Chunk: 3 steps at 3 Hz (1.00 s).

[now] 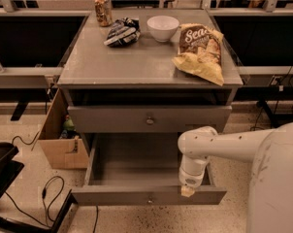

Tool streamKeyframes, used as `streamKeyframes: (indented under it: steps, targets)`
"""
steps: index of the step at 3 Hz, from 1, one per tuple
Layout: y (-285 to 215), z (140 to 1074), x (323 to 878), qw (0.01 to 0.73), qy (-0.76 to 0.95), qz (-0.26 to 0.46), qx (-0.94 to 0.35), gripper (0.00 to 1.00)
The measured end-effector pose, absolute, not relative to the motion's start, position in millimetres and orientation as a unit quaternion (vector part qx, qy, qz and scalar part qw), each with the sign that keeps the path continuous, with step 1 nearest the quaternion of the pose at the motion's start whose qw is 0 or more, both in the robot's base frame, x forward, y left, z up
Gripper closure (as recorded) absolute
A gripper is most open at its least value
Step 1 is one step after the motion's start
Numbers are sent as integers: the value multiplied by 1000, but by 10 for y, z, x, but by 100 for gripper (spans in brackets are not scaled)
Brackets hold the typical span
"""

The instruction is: Open middle drawer

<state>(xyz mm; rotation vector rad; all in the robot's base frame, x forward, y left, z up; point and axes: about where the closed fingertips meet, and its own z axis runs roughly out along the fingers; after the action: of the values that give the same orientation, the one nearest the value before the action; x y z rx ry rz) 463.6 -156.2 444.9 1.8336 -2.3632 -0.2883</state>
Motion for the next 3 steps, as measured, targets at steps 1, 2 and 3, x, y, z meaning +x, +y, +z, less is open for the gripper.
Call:
streamKeyframes:
  steps: [1,2,3]
  targets:
    - [-1558,4468,4621,70,-783,-99,610,100]
    - [-1556,4468,4636,70,-783,-99,610,100]
    - [-1551,4469,4644,70,-783,-100,610,100]
